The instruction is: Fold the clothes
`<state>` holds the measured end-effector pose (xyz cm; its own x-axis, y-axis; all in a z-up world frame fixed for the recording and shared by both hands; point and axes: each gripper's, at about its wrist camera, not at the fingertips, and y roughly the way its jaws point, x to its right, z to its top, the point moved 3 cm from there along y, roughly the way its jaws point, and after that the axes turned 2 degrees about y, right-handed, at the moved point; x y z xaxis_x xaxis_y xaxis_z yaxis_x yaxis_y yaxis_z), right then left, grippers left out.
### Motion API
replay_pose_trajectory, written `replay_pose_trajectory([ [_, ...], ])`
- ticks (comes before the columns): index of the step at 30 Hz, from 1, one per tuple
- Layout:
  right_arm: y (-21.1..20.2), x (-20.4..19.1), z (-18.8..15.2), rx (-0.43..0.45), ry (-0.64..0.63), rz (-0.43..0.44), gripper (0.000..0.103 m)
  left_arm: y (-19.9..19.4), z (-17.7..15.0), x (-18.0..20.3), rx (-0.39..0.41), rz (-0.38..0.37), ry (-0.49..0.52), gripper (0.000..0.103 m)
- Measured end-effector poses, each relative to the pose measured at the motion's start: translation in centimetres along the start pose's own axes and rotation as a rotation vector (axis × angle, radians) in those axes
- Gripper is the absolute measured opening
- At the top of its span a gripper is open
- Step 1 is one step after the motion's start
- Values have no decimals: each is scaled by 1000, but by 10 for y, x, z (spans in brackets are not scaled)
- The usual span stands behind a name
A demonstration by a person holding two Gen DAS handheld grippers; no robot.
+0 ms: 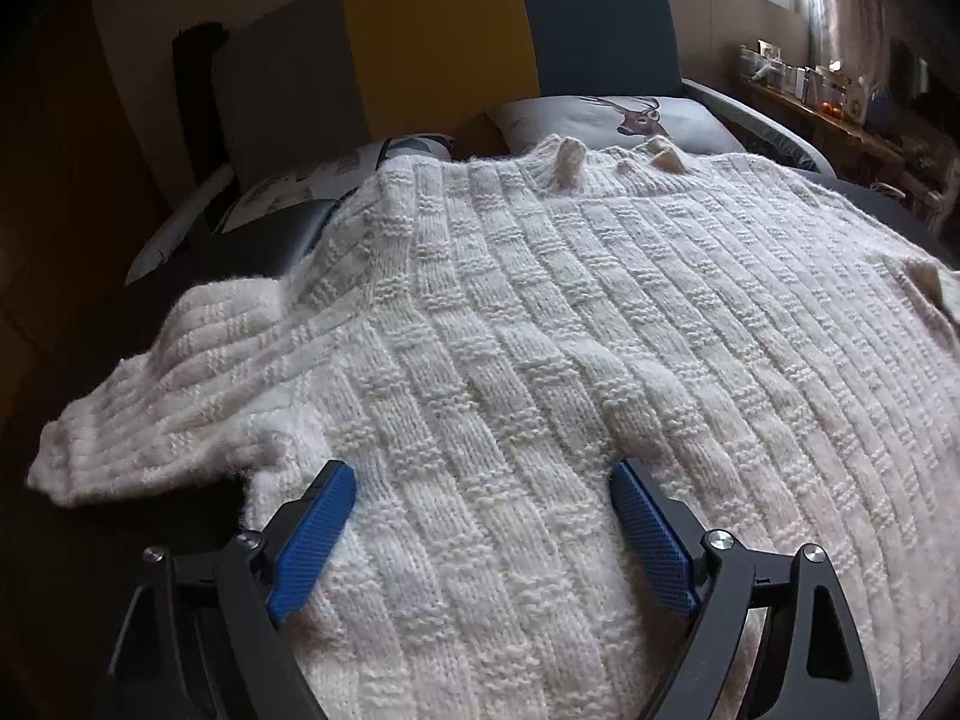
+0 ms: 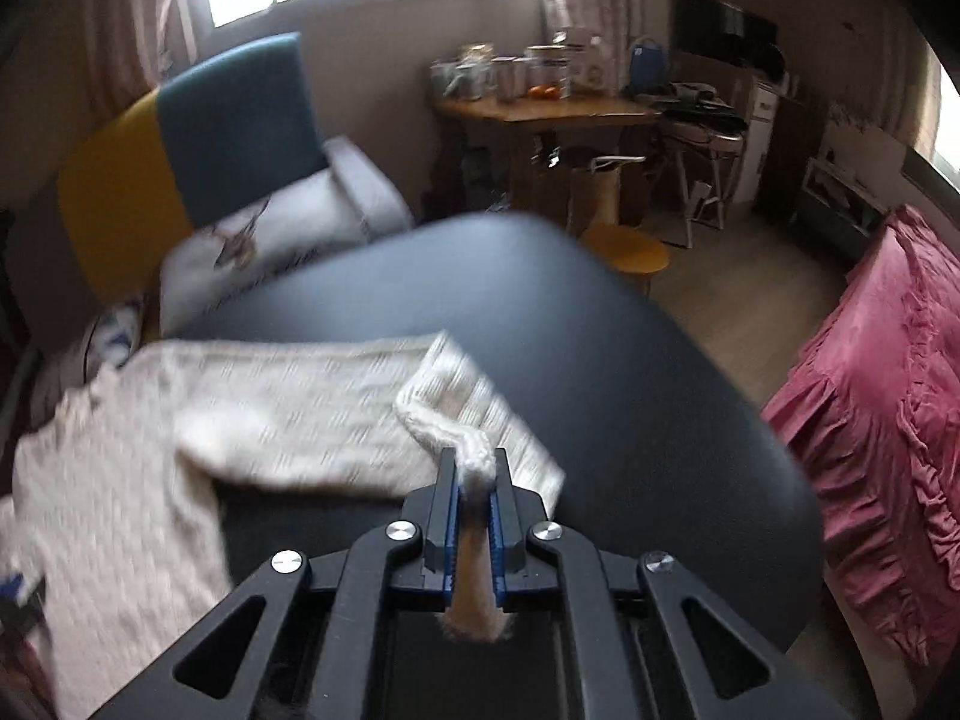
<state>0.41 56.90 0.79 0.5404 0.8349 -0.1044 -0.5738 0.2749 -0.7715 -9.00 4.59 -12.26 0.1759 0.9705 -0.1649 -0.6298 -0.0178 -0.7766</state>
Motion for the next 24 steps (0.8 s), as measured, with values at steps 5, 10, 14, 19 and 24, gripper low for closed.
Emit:
replay_pose_trajectory([
  [5,27,40,44,-12,66,-47,7,0,0,-1,1,2,0,90],
  [10,70,80,56,-67,86,-163,7,2,0,-3,0,2,-1,92],
  [14,106,99,50,-120,98,-208,11,2,-1,-2,1,3,-8,93],
  [19,107,95,55,-84,68,-285,24,2,0,-1,5,11,-5,94],
  [24,28,25,45,64,-22,-141,27,2,0,0,6,12,-6,94],
])
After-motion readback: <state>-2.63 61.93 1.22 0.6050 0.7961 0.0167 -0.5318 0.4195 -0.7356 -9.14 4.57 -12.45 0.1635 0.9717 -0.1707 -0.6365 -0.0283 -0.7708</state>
